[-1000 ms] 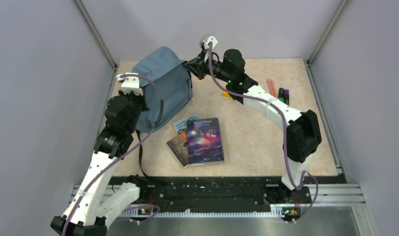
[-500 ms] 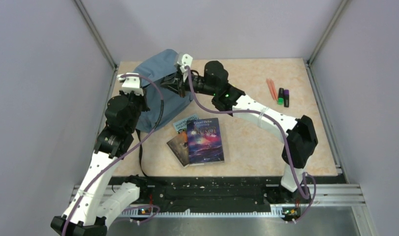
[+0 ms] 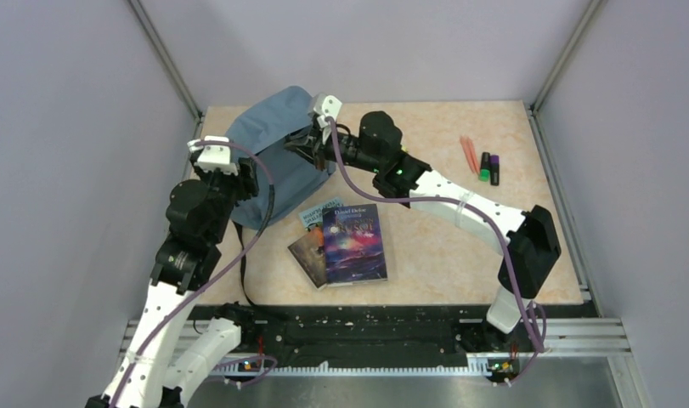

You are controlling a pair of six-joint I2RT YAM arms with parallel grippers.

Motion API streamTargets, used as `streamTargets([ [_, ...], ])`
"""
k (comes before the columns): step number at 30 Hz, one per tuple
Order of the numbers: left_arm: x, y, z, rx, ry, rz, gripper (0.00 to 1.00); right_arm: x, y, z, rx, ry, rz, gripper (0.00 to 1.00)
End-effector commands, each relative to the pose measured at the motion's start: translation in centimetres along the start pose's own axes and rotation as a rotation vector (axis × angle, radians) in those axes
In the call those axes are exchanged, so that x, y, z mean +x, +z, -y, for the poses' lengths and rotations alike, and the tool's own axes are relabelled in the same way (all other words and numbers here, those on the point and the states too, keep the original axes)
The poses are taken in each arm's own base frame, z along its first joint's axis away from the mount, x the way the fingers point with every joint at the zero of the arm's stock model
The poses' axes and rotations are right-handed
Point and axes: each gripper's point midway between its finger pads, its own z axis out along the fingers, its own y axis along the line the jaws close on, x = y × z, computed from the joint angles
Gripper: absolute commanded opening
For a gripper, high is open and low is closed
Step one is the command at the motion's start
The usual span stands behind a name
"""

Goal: Pack the student bag
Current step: Unzip the student bag at the center of the board.

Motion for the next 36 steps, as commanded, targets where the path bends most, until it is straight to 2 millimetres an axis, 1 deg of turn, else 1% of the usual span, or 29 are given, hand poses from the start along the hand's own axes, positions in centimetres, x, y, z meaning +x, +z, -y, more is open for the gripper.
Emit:
streamTargets([
  [1, -3.5, -2.6, -0.2, 0.027, -0.002, 0.082, 0.68, -3.1, -1.1, 0.5, 0.051, -0.033, 0.06, 0.0],
  [4, -4.1, -3.7, 1.0, 0.11, 0.002, 0.055, 0.77, -3.1, -1.0, 0.4, 0.047, -0.029, 0.056, 0.0],
  [5, -4.3, -3.8, 0.8, 0.097, -0.024, 0.042, 0.79, -3.1, -1.0, 0.4, 0.047, -0.027, 0.055, 0.0],
  [9, -4.2, -2.7, -1.3, -0.038, -0.046, -0.019, 0.84, -2.5, -1.1, 0.4, 0.05, -0.012, 0.045, 0.0],
  [11, -4.6, -2.0, -1.6, -0.074, -0.104, -0.039, 0.85, -2.2, -1.2, 0.3, 0.05, -0.006, 0.04, 0.0],
  [16, -6.8, -1.2, -2.4, -0.084, -0.177, 0.004, 0.87, -1.1, -1.0, 0.5, 0.058, 0.003, 0.02, 0.0],
  [18, -7.0, -0.6, -3.3, -0.09, -0.196, -0.001, 0.87, -0.8, -0.8, 0.4, 0.057, 0.005, 0.016, 0.0],
  [19, -6.8, -0.3, -3.5, -0.096, -0.21, -0.008, 0.87, -0.7, -0.8, 0.5, 0.057, 0.005, 0.014, 0.0],
  [20, -6.4, 0.1, -4.3, -0.115, -0.228, -0.022, 0.87, -0.6, -0.7, 0.6, 0.058, 0.005, 0.013, 0.0],
  [22, -5.3, 0.9, -5.2, -0.128, -0.26, -0.046, 0.87, -0.5, -0.6, 0.6, 0.059, 0.004, 0.014, 0.0],
  [23, -4.5, 1.3, -6.0, -0.146, -0.272, -0.055, 0.87, -0.4, -0.5, 0.6, 0.058, 0.005, 0.011, 0.0],
  [25, -4.0, 1.6, -6.0, -0.115, -0.285, -0.045, 0.87, -0.4, -0.3, 0.4, 0.046, 0.01, 0.008, 0.0],
  [29, -4.4, 1.3, -5.5, -0.05, -0.255, 0.023, 0.86, -0.5, -0.2, 0.3, 0.031, 0.005, 0.002, 0.0],
  [34, -3.3, 2.3, -6.2, -0.065, -0.259, -0.012, 0.77, -0.7, 0.2, 0.2, 0.013, 0.006, 0.003, 0.0],
  [36, -3.1, 2.6, -6.1, -0.042, -0.27, -0.011, 0.73, -0.8, 0.3, -0.1, -0.005, 0.007, 0.005, 0.0],
])
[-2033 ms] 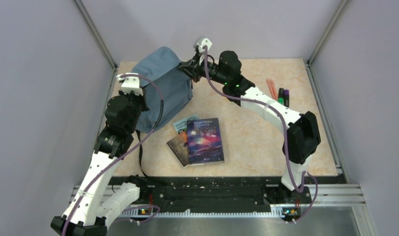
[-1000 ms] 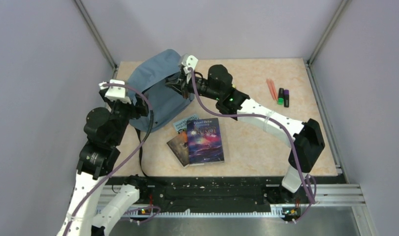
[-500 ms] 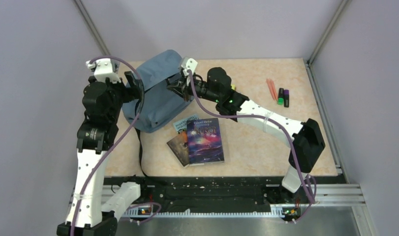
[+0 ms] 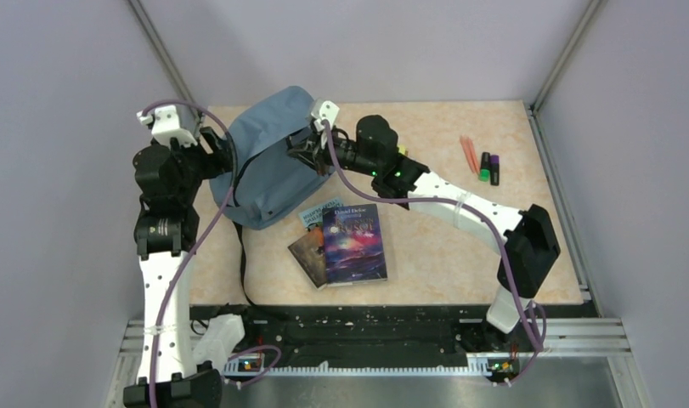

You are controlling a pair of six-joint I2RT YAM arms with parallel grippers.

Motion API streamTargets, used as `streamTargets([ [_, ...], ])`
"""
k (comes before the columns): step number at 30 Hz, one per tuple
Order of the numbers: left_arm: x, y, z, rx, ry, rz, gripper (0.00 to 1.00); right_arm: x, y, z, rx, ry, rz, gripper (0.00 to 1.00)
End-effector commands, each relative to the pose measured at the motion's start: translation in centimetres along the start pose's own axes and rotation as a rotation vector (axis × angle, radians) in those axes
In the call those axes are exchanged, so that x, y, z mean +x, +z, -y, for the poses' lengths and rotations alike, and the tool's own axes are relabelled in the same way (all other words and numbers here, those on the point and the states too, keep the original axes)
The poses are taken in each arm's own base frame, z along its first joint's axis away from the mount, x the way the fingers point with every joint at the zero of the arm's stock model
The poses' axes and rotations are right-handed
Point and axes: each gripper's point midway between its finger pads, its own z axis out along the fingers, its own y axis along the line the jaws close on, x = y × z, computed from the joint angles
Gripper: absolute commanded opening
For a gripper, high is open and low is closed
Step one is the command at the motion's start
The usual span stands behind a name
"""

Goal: Pack the student bag
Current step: Unzip the student bag at the center of the board.

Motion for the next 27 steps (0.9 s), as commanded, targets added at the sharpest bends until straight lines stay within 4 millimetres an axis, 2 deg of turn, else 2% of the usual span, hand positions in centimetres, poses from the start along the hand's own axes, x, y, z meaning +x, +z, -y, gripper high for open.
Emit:
streamTargets([
  [1, -1.8, 0.7, 0.9, 0.082, -0.007, 0.077, 0.72, -3.3, 0.5, -0.7, -0.048, -0.028, 0.071, 0.0],
  [10, -0.9, 1.3, 1.1, 0.15, -0.017, 0.067, 0.53, -2.7, 0.9, -2.1, -0.142, -0.044, 0.06, 0.0],
  [13, -0.4, 1.5, 1.4, 0.181, -0.031, 0.057, 0.44, -2.7, 1.1, -2.6, -0.173, -0.035, 0.064, 0.0],
  [14, -0.3, 1.6, 1.6, 0.192, -0.036, 0.054, 0.38, -2.8, 1.3, -2.9, -0.187, -0.034, 0.066, 0.0],
  [16, 0.0, 1.6, 1.8, 0.208, -0.04, 0.046, 0.18, -2.7, 1.6, -3.2, -0.208, -0.034, 0.061, 0.0],
  [18, 0.1, 1.5, 1.9, 0.214, -0.045, 0.043, 0.04, -2.8, 2.0, -3.5, -0.223, -0.043, 0.058, 0.0],
  [19, 0.2, 1.4, 2.0, 0.22, -0.045, 0.045, 0.0, -2.8, 2.2, -3.7, -0.229, -0.046, 0.057, 0.0],
  [25, 0.2, 1.1, 2.1, 0.225, -0.047, 0.061, 0.0, -3.4, 3.6, -5.2, -0.291, -0.071, 0.058, 0.0],
  [27, 0.2, 1.0, 2.1, 0.225, -0.049, 0.062, 0.0, -3.0, 4.1, -5.8, -0.314, -0.083, 0.04, 0.0],
])
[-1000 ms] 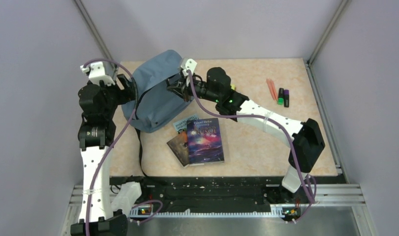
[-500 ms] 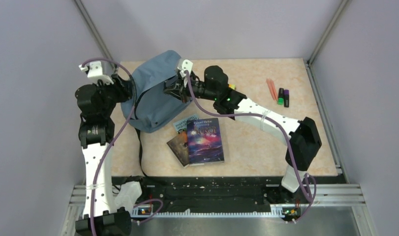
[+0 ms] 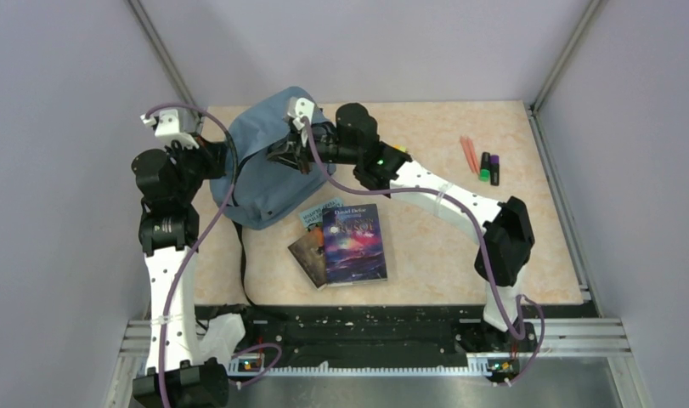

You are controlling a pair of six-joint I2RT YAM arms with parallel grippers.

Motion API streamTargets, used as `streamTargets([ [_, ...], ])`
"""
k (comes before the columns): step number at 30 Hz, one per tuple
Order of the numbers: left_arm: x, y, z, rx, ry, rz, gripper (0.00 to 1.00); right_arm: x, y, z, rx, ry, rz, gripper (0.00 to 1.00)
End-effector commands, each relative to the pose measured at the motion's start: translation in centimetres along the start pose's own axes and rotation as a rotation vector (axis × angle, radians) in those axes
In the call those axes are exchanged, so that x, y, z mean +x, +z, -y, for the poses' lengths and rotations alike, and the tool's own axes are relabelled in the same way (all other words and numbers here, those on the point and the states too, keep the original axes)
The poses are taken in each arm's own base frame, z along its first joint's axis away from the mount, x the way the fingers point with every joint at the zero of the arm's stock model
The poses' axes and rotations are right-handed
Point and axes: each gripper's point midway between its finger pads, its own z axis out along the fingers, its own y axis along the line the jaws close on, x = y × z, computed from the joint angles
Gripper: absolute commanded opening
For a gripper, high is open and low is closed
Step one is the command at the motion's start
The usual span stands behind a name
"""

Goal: Pack the student bag
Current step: Unzip the student bag at the center of the board.

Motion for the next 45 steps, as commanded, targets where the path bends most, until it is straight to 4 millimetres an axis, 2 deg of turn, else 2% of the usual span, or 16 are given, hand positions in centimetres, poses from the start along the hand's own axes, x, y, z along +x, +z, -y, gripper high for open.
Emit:
streamTargets([
  [1, -0.9, -0.3, 0.5, 0.026, 0.004, 0.044, 0.0, -2.0, 1.9, -3.0, -0.117, -0.067, 0.024, 0.0],
  [9, -1.1, -0.4, 0.0, -0.009, 0.0, 0.056, 0.0, -1.0, 3.7, -6.5, -0.228, -0.114, -0.023, 0.0],
  [14, -1.0, -0.5, -0.2, -0.018, -0.007, 0.058, 0.0, 0.4, 4.8, -7.4, -0.249, -0.123, -0.06, 0.0],
  [17, -1.0, -0.5, -0.4, -0.025, -0.009, 0.057, 0.0, 0.7, 5.1, -7.4, -0.244, -0.118, -0.06, 0.0],
  [23, -1.3, -1.1, -0.1, -0.019, 0.036, 0.072, 0.02, 0.8, 4.3, -5.1, -0.074, -0.103, -0.069, 0.0],
  [24, -1.4, -1.4, 0.4, 0.006, 0.06, 0.075, 0.1, 0.8, 3.9, -4.9, -0.055, -0.1, -0.07, 0.0],
  [27, -1.8, -2.2, 1.8, 0.071, 0.102, 0.099, 0.46, 0.5, 3.0, -4.6, -0.013, -0.088, -0.078, 0.0],
  [30, -2.3, -3.1, 3.3, 0.135, 0.149, 0.12, 0.64, -0.1, 2.2, -4.1, 0.027, -0.07, -0.079, 0.01],
  [35, -2.3, -5.5, 5.7, 0.229, 0.248, 0.179, 0.78, -0.7, 1.4, -3.0, 0.072, -0.033, -0.078, 0.12],
  [37, -1.9, -6.3, 6.1, 0.245, 0.278, 0.198, 0.8, -0.8, 1.0, -2.9, 0.077, -0.024, -0.081, 0.22],
  [41, -1.2, -6.0, 5.6, 0.226, 0.263, 0.191, 0.81, -1.8, -0.1, -3.6, 0.06, -0.024, -0.069, 0.41],
  [45, -1.2, -5.4, 4.9, 0.198, 0.236, 0.182, 0.74, -2.6, -2.3, -5.7, 0.005, -0.012, -0.052, 0.61],
])
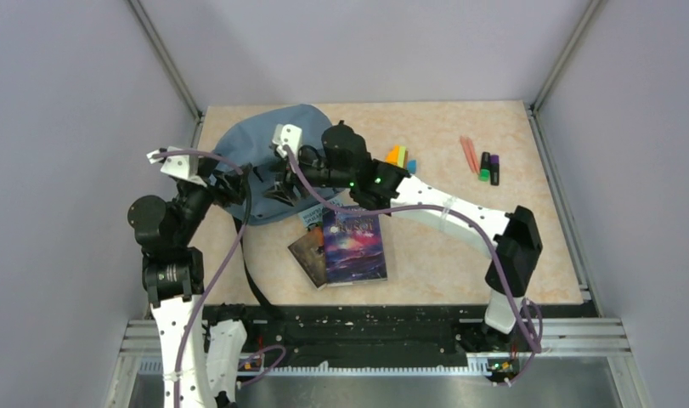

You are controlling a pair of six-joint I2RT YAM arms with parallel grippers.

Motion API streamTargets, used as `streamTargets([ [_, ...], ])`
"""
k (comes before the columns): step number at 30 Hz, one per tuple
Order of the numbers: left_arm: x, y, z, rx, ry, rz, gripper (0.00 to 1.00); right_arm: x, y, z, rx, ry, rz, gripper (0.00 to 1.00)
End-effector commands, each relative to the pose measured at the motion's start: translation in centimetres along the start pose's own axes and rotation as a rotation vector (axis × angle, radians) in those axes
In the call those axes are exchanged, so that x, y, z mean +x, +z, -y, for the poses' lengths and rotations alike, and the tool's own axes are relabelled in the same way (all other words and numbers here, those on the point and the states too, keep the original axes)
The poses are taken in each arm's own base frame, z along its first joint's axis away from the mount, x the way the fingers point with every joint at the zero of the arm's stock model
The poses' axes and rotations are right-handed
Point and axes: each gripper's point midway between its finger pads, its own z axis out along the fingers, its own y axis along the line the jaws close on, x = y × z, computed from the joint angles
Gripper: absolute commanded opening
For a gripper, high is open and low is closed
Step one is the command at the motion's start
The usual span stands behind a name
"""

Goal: Pack the student bag
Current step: Unzip the student bag at the center of the board, then adjust the student bag at the center of the board.

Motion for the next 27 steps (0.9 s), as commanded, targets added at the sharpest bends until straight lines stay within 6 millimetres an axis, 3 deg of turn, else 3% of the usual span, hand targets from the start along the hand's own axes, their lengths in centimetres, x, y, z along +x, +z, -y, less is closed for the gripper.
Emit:
streamTargets([
  [1, 0.0, 0.8, -0.7, -0.009, 0.007, 0.013, 0.73, -4.5, -4.2, -1.6, -0.02, -0.014, 0.1, 0.67],
  [7, -0.2, 0.6, -0.8, -0.026, 0.007, 0.03, 0.72, -2.3, -8.3, 0.2, 0.129, 0.036, 0.073, 0.89],
  [14, 0.0, 0.8, -0.4, 0.002, -0.012, 0.026, 0.71, 0.5, -13.4, 5.1, 0.316, 0.105, 0.057, 0.96],
  [18, -0.3, 0.7, -0.2, 0.003, -0.01, 0.041, 0.71, 2.3, -15.9, 9.2, 0.452, 0.112, 0.039, 0.98],
  [22, -0.5, 0.5, 0.0, 0.006, -0.009, 0.053, 0.71, 2.6, -16.2, 11.9, 0.493, 0.072, 0.05, 0.99],
  [27, -0.8, 0.5, 0.5, 0.015, -0.012, 0.055, 0.71, 2.3, -14.6, 11.6, 0.409, -0.008, 0.083, 0.99],
])
